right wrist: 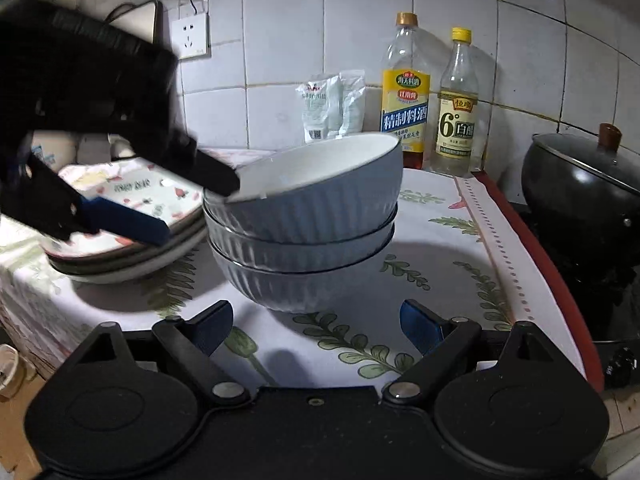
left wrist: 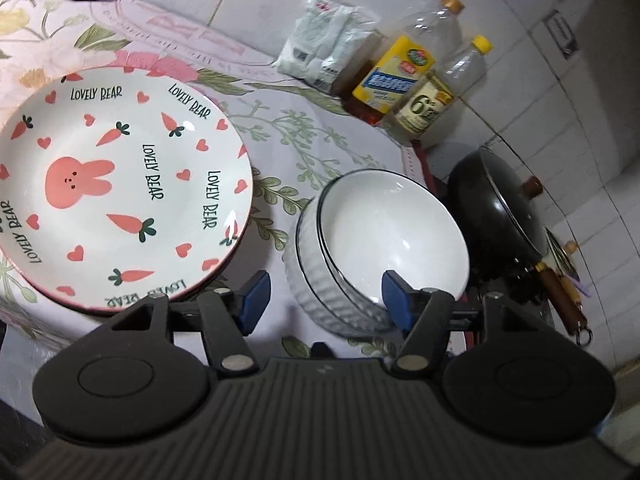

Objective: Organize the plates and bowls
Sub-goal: 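Regrip the rim of the three stacked bowls with the left gripper, then lift the bowl stack and lower it onto the rabbit plate stack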

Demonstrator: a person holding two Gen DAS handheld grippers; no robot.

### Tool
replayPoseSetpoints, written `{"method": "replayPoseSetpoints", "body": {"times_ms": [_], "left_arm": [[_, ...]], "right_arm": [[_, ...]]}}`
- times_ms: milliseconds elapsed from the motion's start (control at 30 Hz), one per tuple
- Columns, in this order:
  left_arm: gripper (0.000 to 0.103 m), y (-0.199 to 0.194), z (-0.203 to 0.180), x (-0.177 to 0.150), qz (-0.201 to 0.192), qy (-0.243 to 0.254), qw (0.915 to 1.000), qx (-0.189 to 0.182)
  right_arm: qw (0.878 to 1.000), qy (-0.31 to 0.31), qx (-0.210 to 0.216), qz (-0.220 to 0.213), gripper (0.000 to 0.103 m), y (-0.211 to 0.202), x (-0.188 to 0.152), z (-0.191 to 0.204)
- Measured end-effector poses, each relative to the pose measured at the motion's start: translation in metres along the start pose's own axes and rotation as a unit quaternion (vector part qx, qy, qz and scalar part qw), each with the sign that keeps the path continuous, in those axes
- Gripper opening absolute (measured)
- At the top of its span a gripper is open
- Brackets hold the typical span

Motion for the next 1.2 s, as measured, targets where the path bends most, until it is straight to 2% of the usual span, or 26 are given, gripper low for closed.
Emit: {"method": "replayPoseSetpoints", "body": {"times_ms": [300,467,567,700,767,933,1200], "left_arm": [[0.061,0.030,-0.009,0.001,0.045,0.037,0.9980,0.023],[0.059,0.039,-0.002,0.004,0.059,0.032,0.9975,0.023],[0.055,0.044,-0.002,0.005,0.059,0.045,0.9970,0.022],[0.039,0.053,-0.003,0.004,0.067,0.059,0.9958,0.023],[0.036,0.056,-0.004,0.002,0.071,0.064,0.9952,0.022],[0.037,0.059,-0.009,0.002,0.067,0.077,0.9943,0.028],[0.040,0.063,-0.008,0.002,0.057,0.095,0.9938,0.008]], "right_arm": [[1.000,0.014,0.017,-0.011,0.093,0.021,-0.002,0.000],[1.000,0.005,0.016,-0.016,0.094,0.032,-0.008,0.004],[0.999,0.011,0.025,-0.022,0.094,0.036,-0.007,0.004],[0.999,0.015,0.029,-0.029,0.097,0.040,-0.009,0.005],[0.999,0.015,0.034,-0.031,0.098,0.043,-0.009,0.004],[0.999,0.007,0.032,-0.042,0.101,0.048,-0.010,0.006],[0.998,0.012,0.041,-0.047,0.102,0.053,-0.010,0.004]]}}
Point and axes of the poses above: each gripper's, at about its wrist camera, not at the fingertips, and y roughly the way its jaws point, z to its left, x to its top, the point moved 4 cm from there along y, roughly the way its jaws point, and after that the axes turned 15 degrees about -z, right-handed, at the moved point
